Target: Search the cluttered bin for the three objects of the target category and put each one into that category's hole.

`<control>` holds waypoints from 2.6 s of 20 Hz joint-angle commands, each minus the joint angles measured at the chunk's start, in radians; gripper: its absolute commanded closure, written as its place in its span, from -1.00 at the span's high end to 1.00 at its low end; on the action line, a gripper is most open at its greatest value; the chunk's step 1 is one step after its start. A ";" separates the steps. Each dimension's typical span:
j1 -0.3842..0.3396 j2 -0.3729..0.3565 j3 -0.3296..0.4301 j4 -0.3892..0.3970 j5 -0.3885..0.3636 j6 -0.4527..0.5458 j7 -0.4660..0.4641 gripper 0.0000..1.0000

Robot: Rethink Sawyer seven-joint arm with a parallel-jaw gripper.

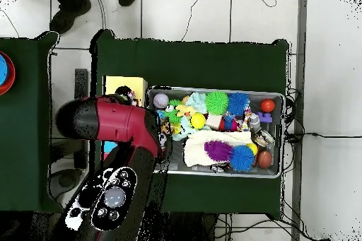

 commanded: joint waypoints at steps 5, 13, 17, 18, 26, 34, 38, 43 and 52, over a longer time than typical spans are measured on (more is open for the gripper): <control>-0.074 0.067 0.196 0.116 -0.014 -0.151 0.150 -1.00; -0.114 0.042 0.266 0.137 -0.015 -0.202 0.153 -1.00; -0.117 0.045 0.269 0.133 -0.017 -0.197 0.160 -1.00; -0.119 0.044 0.270 0.133 -0.018 -0.197 0.159 -1.00; -0.113 0.055 0.267 0.130 -0.006 -0.168 0.181 -1.00; -0.087 0.084 0.235 0.113 0.016 -0.103 0.226 -1.00; -0.081 0.105 0.219 0.107 0.014 -0.070 0.232 -1.00; -0.088 0.112 0.231 0.117 0.012 -0.087 0.226 -1.00; -0.091 0.118 0.243 0.137 0.032 -0.075 0.248 -1.00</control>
